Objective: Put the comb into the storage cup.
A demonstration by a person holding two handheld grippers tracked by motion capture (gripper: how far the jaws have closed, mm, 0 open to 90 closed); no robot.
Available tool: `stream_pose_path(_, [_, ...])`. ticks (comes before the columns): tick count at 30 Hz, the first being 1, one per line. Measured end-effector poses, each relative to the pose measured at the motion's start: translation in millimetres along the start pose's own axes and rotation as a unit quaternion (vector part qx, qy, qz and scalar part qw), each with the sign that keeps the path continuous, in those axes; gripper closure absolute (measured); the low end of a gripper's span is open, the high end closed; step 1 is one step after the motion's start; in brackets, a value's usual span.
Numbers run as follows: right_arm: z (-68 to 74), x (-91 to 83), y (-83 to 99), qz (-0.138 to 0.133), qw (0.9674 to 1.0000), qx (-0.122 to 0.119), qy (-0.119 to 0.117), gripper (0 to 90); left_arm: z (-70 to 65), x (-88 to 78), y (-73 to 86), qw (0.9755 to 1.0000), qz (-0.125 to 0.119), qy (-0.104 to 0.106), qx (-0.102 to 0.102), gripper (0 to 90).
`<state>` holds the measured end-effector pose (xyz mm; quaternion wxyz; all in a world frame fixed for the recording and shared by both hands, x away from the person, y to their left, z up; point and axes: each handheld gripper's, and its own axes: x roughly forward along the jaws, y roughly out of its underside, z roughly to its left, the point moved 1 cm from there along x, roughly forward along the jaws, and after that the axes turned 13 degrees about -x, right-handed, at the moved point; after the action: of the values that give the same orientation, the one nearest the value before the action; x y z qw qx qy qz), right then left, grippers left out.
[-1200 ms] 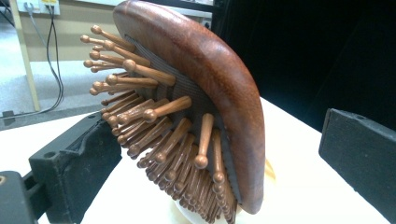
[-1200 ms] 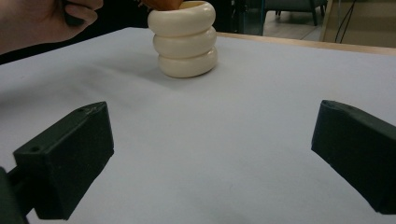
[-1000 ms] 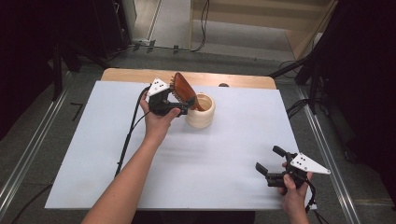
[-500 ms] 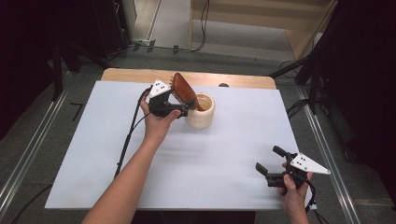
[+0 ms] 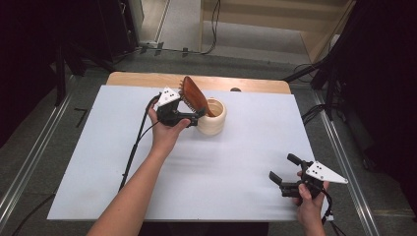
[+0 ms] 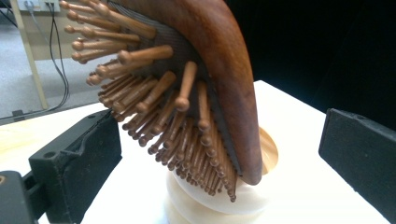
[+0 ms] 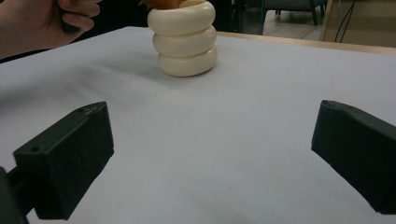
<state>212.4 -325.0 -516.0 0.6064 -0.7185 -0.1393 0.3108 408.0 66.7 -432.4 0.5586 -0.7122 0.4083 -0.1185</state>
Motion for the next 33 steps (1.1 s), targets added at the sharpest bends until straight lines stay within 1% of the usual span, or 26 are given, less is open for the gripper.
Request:
stream_pose_path(10, [0.0, -0.1, 0.0, 0.0, 1.0, 0.001, 0.0, 0.0, 1.6, -2.1, 4.3, 1.0, 0.0, -0.002, -0.002, 0.0])
stream_pose_path(17, [0.0, -0.1, 0.0, 0.0, 1.0, 0.0, 0.0, 0.0, 2.4, -6.6, 7.1, 1.0, -0.002, -0.005, 0.002, 0.0])
stream_pose_path(24, [0.1, -0.1, -0.1, 0.0, 1.0, -0.001, -0.001, 0.0, 3.7, -14.9, 10.4, 0.9999, -0.006, -0.009, 0.006, 0.0])
stream_pose_path(29, [0.4, -0.1, -0.3, 0.001, 1.0, -0.001, 0.0, 0.0, 4.4, -22.5, 14.5, 0.9998, -0.008, -0.012, 0.013, 0.0])
stream_pose_path(33, [0.4, -0.1, -0.3, 0.001, 1.0, -0.002, 0.0, 0.0, 5.2, -28.9, 18.6, 0.9997, -0.01, -0.014, 0.014, 0.0])
